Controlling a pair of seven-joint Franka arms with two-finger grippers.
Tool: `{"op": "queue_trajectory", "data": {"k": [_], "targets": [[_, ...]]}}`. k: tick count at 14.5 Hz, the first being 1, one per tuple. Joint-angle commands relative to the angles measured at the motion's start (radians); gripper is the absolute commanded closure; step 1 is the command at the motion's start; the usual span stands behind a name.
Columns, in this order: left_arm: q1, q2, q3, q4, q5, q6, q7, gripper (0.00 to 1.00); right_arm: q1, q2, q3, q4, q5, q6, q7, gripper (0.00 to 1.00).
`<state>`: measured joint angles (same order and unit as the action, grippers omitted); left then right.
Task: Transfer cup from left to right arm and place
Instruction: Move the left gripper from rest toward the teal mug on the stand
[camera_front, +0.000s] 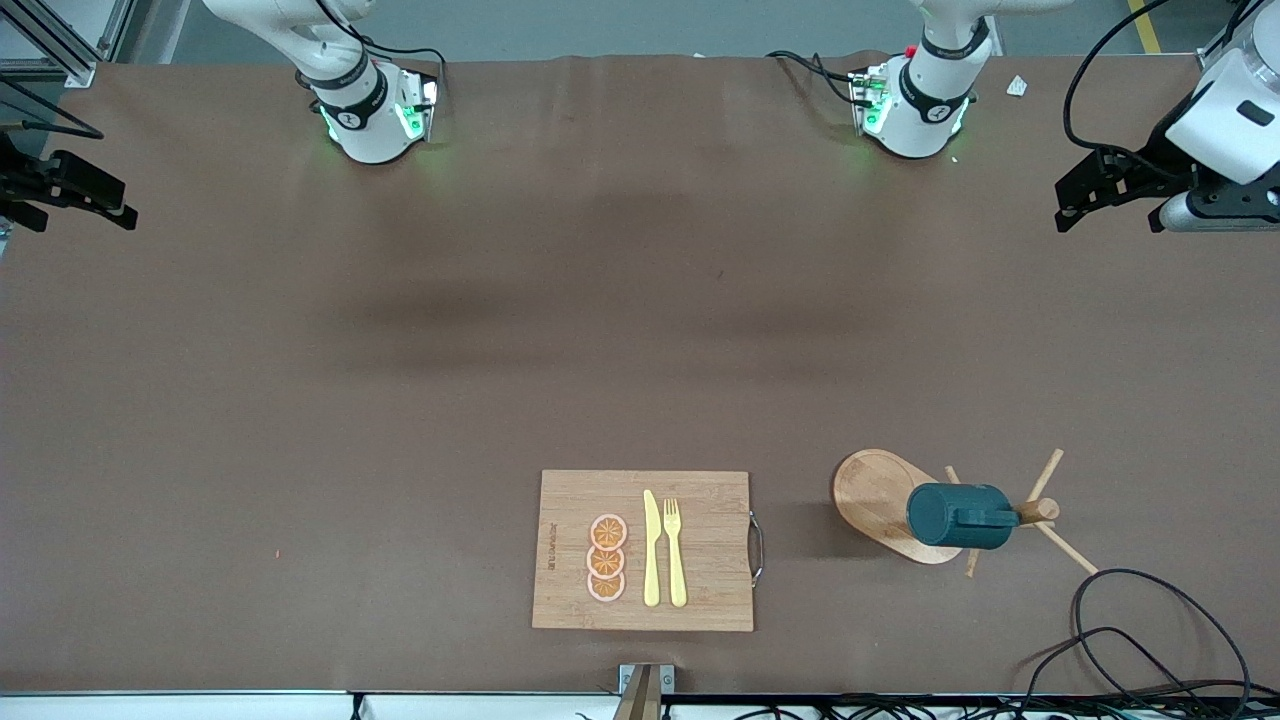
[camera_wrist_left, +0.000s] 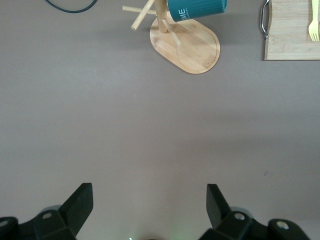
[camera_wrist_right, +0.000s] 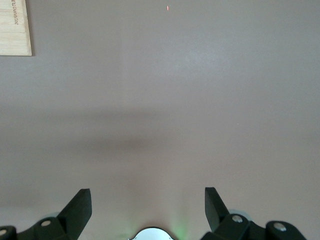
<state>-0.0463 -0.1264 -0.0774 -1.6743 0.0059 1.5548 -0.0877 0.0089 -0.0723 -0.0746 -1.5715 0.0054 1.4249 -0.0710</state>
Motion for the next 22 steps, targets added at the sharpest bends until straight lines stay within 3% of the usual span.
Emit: {"op": "queue_trajectory", "data": {"k": [1,6,11,16,22], "targets": [[0.002,0.01,-0.002,0.025,0.002,-0.018,0.003,0.0,-0.001,-0.014,-0.001,-0.016,0.002,0.006,-0.01,0.0],[0.026,0.14,0.013,0.168,-0.006,-0.012,0.017,0.0,-0.001,-0.014,-0.001,-0.015,0.004,0.006,-0.01,0.0],[0.037,0.266,0.018,0.174,-0.038,0.132,-0.032,0.0,-0.004,-0.014,-0.002,-0.005,0.001,0.002,-0.009,0.0],[0.028,0.39,0.016,0.286,-0.061,0.156,-0.341,0.0,-0.004,-0.014,-0.002,-0.002,-0.001,0.0,-0.009,0.0],[0.016,0.448,0.015,0.294,-0.164,0.301,-0.774,0.0,-0.004,-0.014,-0.002,-0.002,-0.001,0.0,-0.009,0.0]]}}
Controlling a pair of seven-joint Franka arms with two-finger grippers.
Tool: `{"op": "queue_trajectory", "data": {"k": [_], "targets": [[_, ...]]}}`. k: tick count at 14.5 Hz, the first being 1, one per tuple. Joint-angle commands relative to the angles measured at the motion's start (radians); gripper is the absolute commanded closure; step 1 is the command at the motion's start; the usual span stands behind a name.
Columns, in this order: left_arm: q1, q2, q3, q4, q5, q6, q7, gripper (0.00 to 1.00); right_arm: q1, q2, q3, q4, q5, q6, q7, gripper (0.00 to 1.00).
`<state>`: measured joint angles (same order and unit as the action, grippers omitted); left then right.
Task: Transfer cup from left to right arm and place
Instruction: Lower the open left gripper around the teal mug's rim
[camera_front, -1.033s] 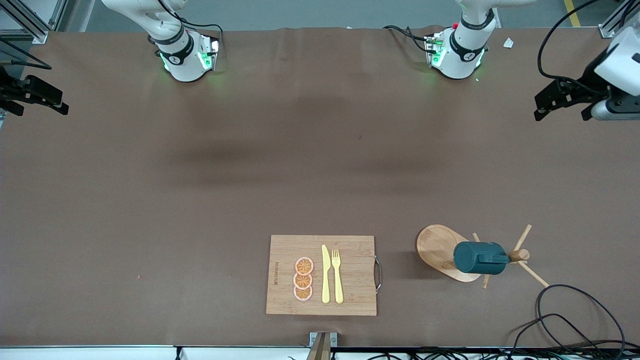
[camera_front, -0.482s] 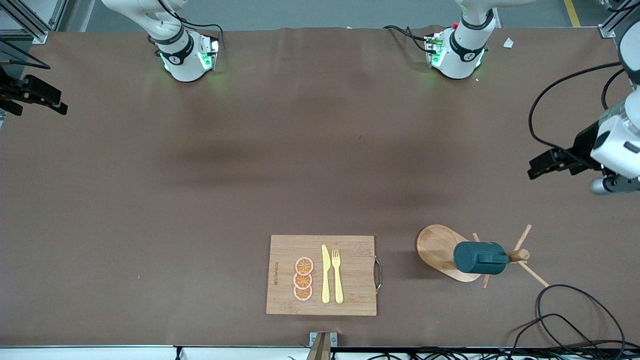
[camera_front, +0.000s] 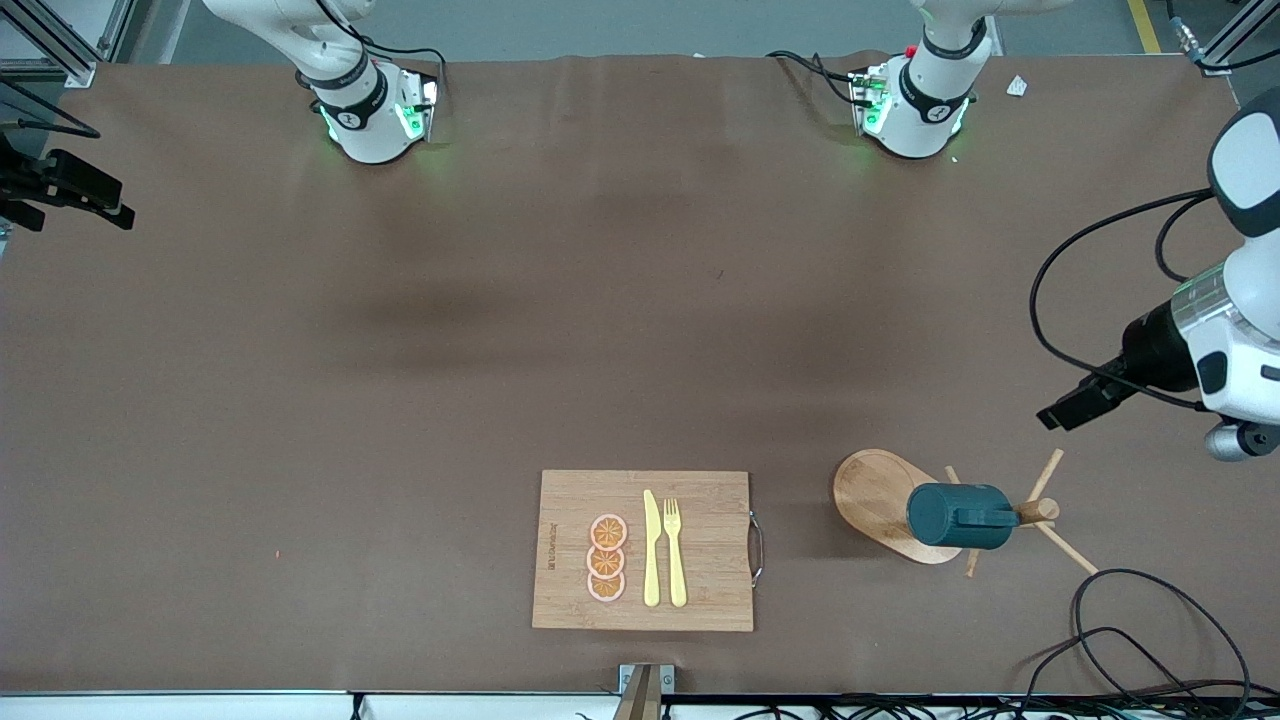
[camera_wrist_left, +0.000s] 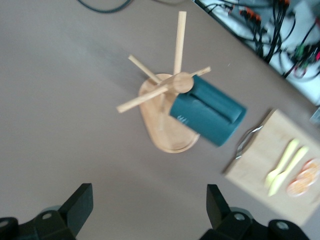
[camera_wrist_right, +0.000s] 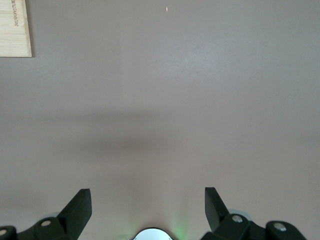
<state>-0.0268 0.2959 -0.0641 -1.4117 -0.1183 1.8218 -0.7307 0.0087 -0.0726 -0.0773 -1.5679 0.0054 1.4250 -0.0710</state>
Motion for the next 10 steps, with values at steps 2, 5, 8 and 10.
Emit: {"op": "queue_trajectory", "data": {"k": [2,5,8,10], "targets": [[-0.004,0.049,-0.002,0.03,-0.046,0.083,-0.275,0.0,-0.004,-0.013,0.001,-0.006,-0.001,0.0,-0.009,0.0],[-0.019,0.094,-0.005,0.028,-0.046,0.193,-0.522,0.0,-0.004,-0.013,0.001,-0.006,-0.001,0.0,-0.009,0.0],[-0.021,0.137,-0.009,0.03,-0.047,0.264,-0.686,0.0,-0.004,-0.013,0.001,-0.006,-0.001,0.0,-0.009,0.0],[-0.021,0.158,-0.011,0.028,-0.053,0.292,-0.76,0.0,-0.004,-0.013,0.001,-0.006,-0.001,0.0,-0.009,0.0]]}}
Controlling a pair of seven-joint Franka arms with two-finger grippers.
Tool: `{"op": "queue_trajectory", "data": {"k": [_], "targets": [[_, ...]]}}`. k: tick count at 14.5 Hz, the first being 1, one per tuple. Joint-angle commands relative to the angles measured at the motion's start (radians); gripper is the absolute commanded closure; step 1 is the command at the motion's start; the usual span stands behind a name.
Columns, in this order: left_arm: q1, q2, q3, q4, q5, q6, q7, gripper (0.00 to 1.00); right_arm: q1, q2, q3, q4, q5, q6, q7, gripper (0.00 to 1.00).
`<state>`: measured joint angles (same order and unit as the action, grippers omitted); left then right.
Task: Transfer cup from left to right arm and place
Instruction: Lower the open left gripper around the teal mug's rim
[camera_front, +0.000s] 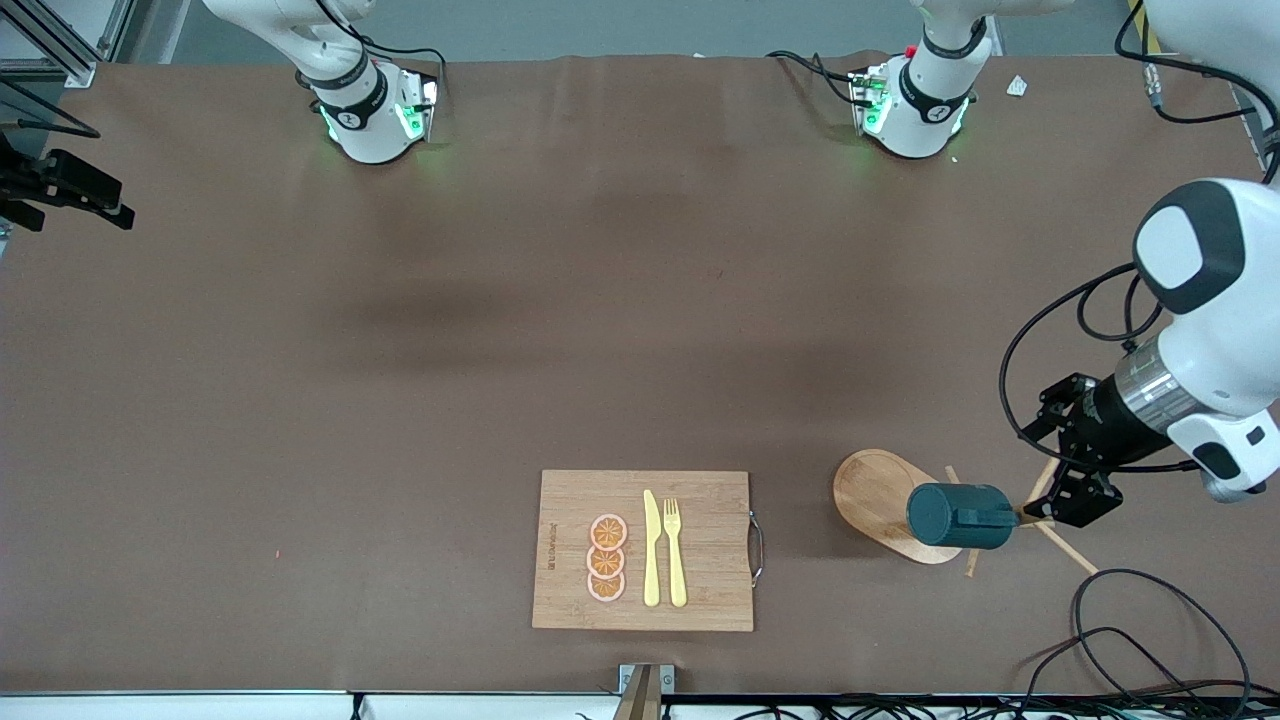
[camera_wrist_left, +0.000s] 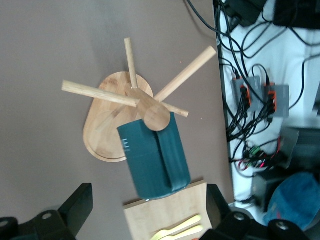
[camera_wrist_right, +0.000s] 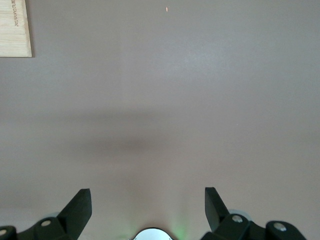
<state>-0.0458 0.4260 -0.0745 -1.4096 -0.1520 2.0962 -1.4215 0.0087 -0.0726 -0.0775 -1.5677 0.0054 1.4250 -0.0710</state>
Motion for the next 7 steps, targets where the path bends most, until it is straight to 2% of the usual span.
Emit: {"op": "queue_trajectory", "data": {"k": [1,4,7], "targets": [[0.0,0.034,-0.001,0.026,-0.052,0.027,-0.083,0.0,-0.004,-0.013,0.001,-0.006,-0.001,0.0,-0.009,0.0],[0.006,0.051,-0.001,0.026,-0.116,0.051,-0.086,0.0,-0.004,-0.013,0.001,-0.006,-0.001,0.0,-0.009,0.0],[0.001,0.08,-0.001,0.023,-0.121,0.12,-0.088,0.0,-0.004,-0.013,0.001,-0.006,-0.001,0.0,-0.009,0.0]]}}
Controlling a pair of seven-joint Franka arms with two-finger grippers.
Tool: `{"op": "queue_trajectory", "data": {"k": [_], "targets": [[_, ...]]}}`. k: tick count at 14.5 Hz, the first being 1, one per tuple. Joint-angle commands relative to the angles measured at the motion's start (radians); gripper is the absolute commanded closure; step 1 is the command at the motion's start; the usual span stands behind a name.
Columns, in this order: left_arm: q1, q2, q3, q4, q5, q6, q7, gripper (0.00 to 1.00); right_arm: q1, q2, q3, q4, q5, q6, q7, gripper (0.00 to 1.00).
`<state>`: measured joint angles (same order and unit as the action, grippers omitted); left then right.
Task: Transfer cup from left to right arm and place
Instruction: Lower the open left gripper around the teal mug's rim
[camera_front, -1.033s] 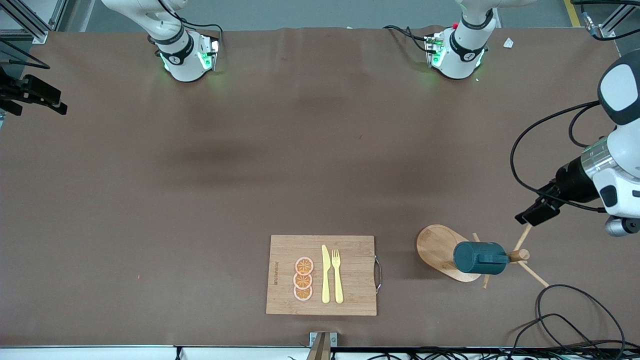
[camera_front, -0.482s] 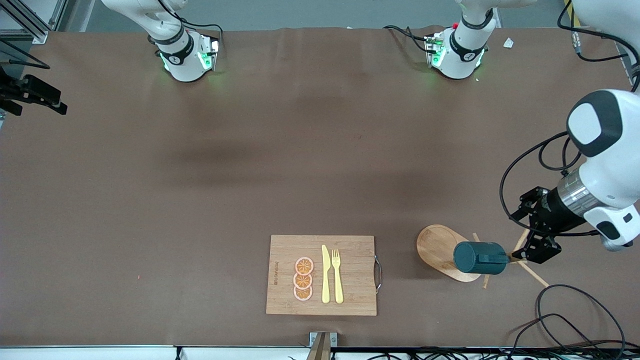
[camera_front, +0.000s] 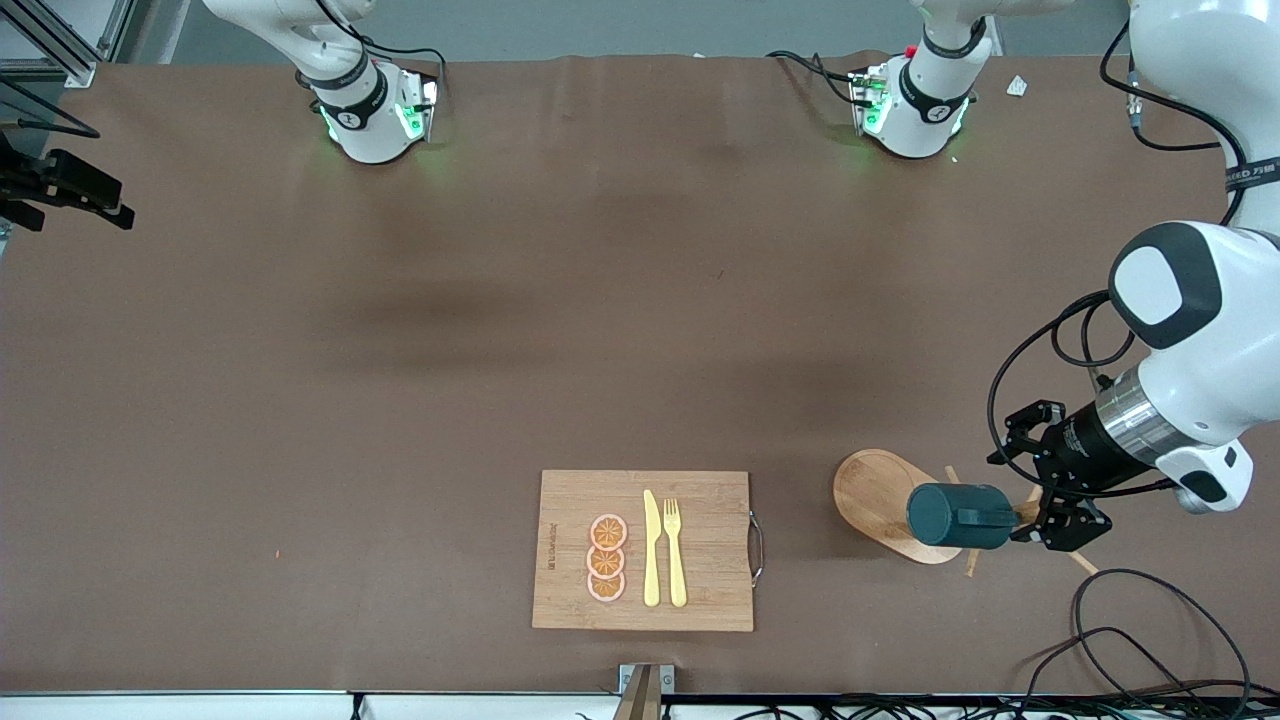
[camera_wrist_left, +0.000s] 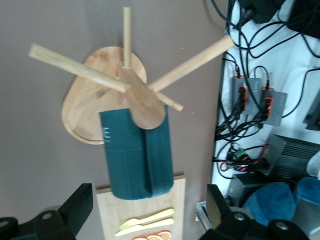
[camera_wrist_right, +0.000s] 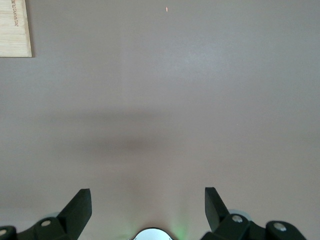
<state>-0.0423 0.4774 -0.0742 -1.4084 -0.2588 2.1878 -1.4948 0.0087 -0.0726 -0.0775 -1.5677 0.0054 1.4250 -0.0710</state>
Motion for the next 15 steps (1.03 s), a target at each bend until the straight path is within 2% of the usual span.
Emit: {"op": "queue_trajectory", "data": {"k": [1,15], "targets": [[-0.004,0.045,-0.001,0.022,-0.013,0.039,-0.015,0.0,-0.004,-0.013,0.001,-0.006,-0.001,0.0,-0.009,0.0],[-0.004,0.121,-0.002,0.025,-0.013,0.079,-0.013,0.0,-0.006,-0.012,-0.001,-0.006,-0.001,0.0,-0.009,0.0]]}}
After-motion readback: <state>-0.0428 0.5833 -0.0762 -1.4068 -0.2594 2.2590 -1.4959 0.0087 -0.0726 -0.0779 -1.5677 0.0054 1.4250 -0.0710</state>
